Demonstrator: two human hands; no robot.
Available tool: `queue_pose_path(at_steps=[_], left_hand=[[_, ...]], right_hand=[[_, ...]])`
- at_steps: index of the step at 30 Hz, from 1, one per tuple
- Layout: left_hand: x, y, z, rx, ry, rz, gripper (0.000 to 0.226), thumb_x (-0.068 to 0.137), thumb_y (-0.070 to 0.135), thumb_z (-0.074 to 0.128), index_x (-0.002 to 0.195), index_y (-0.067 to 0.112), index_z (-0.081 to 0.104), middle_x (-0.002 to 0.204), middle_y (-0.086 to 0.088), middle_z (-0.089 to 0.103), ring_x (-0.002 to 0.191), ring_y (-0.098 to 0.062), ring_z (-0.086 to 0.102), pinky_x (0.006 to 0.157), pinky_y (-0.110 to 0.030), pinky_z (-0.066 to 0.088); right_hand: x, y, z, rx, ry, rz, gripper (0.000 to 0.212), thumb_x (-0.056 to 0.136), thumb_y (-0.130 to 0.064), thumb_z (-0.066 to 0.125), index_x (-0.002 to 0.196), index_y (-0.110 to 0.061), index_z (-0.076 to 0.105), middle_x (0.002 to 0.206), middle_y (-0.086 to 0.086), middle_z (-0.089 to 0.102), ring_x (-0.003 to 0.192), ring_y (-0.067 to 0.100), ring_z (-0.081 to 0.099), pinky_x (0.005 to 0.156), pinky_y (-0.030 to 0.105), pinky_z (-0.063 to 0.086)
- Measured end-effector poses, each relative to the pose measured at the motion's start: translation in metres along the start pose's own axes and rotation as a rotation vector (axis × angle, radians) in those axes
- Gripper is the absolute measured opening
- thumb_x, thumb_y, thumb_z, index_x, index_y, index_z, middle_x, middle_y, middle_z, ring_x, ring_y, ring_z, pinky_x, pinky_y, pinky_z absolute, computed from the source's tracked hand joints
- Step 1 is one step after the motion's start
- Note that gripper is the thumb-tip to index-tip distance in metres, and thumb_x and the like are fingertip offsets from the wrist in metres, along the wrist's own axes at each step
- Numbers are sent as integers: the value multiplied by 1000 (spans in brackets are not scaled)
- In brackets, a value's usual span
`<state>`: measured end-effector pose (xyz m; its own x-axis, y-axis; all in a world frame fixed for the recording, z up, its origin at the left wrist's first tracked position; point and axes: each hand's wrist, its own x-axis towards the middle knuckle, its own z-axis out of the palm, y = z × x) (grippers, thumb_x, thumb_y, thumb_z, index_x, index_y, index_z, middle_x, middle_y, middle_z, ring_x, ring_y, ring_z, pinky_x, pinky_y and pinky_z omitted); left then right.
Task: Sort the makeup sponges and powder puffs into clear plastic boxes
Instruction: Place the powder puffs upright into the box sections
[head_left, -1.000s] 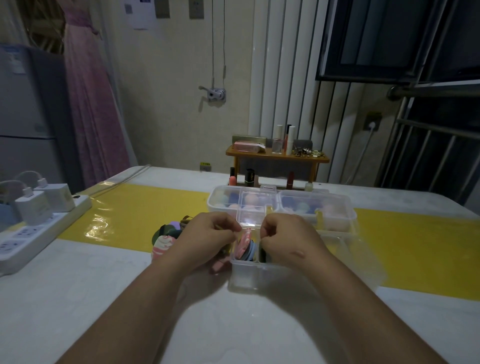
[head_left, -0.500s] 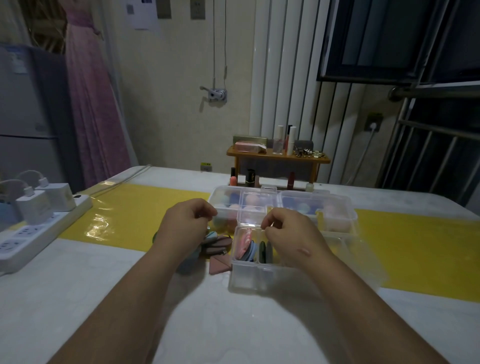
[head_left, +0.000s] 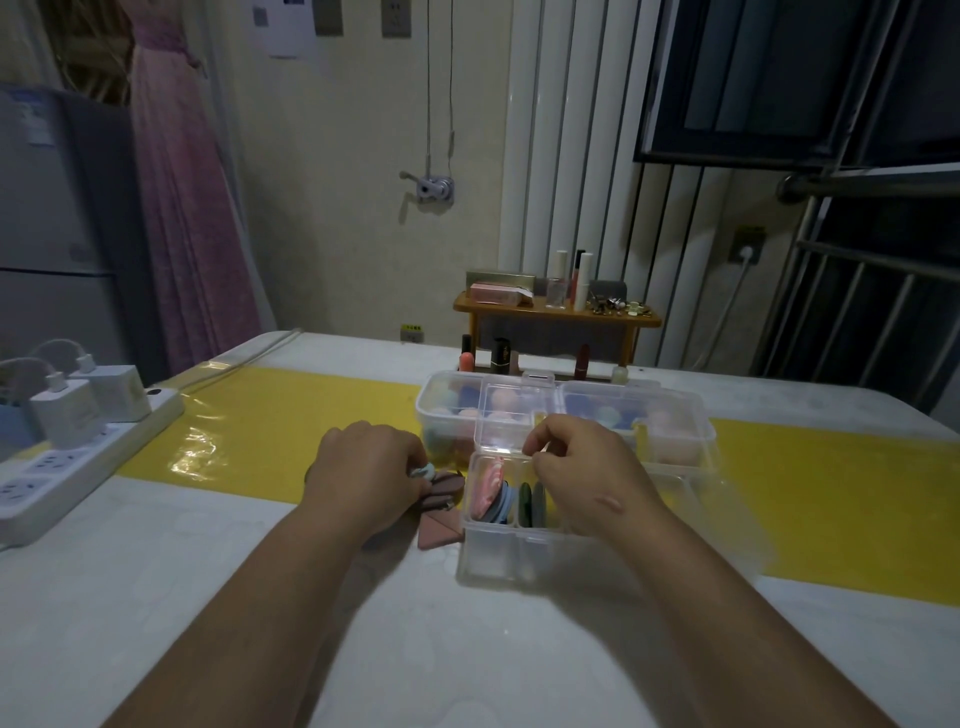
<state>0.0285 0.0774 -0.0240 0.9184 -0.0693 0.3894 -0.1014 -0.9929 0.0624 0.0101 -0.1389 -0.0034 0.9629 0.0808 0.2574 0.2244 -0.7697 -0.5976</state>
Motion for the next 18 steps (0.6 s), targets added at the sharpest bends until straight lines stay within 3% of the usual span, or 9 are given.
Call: queue_pose_path(at_steps=[6,11,18], left_hand=[[0,1,0,30,29,1,24,93,48,53,100,35,72,94,7,71,94,-21,59,73,-33,33],[1,4,-4,-138,103,-48,25,92,50,56,90,29,70,88,7,69,88,-20,58,76,-35,38],[-2,9,-14,-281,242,-92,17,92,33,59,97,24,73,92,3,70,85,-19,56,76,-35,45]], right_hand=[[0,2,0,10,8,-1,18,94,-16,52,96,-31,62,90,-6,60,82,13,58,76,34,56],[0,2,0,29,15,0,18,95,-15,52,96,-30,62,90,-6,60,82,12,58,74,31,56],[0,2,0,46,22,-4,18,94,-15,52,97,-30,62,92,-5,61,83,12,58,76,32,56]])
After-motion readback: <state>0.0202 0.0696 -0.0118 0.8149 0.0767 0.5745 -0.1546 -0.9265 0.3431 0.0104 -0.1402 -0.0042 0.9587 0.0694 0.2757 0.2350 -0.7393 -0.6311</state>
